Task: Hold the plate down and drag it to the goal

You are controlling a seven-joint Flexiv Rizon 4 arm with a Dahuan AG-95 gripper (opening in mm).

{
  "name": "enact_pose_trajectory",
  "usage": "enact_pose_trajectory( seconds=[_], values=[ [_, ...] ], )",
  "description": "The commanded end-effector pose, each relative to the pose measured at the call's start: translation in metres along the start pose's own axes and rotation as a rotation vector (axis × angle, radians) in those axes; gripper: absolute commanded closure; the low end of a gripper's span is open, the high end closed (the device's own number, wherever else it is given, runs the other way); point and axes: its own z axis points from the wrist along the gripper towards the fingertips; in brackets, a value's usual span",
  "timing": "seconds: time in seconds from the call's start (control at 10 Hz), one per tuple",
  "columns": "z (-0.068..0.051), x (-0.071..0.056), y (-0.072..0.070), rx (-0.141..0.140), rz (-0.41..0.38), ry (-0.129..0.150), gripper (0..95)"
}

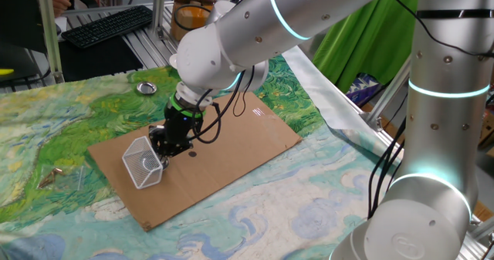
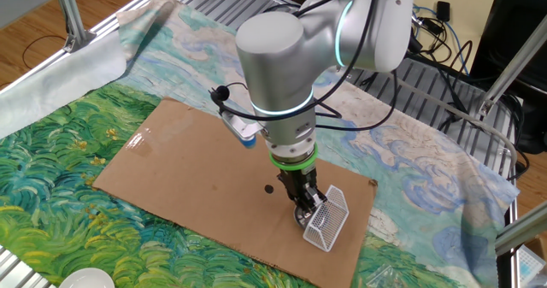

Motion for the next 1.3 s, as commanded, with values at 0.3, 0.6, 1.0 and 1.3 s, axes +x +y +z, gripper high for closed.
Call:
enact_pose_trajectory(
  seconds=[0.3,0.6,1.0,1.3],
  values=[
    [-0.0001,-0.0004,0.0012,-0.001,0.014,0.011,95.0],
    [-0.0011,-0.0008,0.002,-0.01,0.02,0.015,95.0],
    [-0.001,0.0001,0.0031,-0.036,0.036,0.02,95.0],
    [-0.001,0.0007,0.0038,-0.059,0.054,0.026,95.0]
  ],
)
